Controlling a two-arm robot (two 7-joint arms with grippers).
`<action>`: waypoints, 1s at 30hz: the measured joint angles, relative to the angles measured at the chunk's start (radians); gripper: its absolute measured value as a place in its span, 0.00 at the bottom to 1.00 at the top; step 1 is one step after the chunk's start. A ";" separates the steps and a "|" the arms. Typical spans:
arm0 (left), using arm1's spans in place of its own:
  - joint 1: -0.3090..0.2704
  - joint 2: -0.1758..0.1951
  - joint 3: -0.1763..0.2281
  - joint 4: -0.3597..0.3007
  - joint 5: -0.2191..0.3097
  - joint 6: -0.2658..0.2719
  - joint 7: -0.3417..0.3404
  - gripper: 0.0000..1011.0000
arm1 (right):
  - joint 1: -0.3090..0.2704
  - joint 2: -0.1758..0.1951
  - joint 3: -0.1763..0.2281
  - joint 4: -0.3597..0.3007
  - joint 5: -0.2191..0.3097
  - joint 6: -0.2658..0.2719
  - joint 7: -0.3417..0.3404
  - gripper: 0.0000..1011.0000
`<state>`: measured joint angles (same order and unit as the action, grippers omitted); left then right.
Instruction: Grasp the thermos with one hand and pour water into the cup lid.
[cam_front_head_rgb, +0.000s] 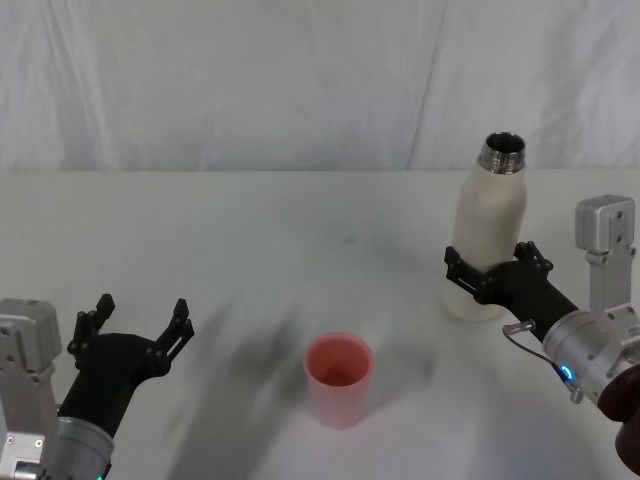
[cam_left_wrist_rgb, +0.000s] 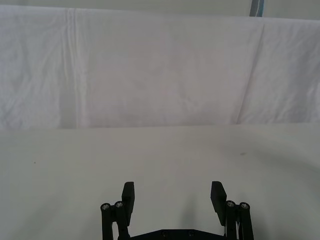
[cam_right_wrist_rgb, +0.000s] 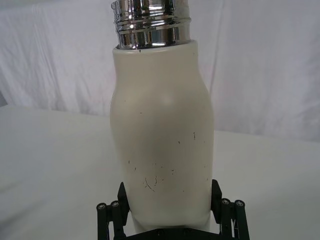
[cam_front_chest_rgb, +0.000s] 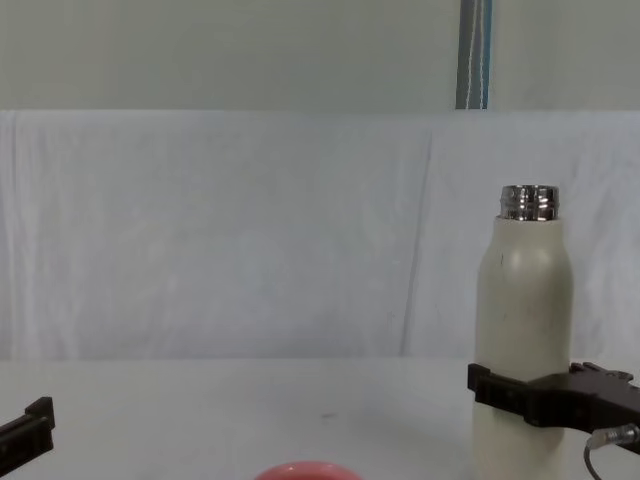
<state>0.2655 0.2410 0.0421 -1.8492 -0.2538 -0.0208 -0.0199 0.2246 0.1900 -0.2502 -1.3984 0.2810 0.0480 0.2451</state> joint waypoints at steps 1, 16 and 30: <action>0.000 0.000 0.000 0.000 0.000 0.000 0.000 0.99 | 0.000 -0.001 0.000 0.002 0.000 -0.001 0.000 0.95; 0.000 0.000 0.000 0.000 0.000 0.000 0.000 0.99 | 0.000 -0.006 -0.001 0.012 0.001 -0.006 0.000 0.95; 0.000 0.000 0.000 0.000 0.000 0.000 0.000 0.99 | -0.001 -0.006 0.000 0.013 0.001 -0.006 0.000 0.95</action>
<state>0.2655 0.2410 0.0421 -1.8492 -0.2538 -0.0208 -0.0199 0.2238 0.1842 -0.2501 -1.3858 0.2816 0.0420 0.2451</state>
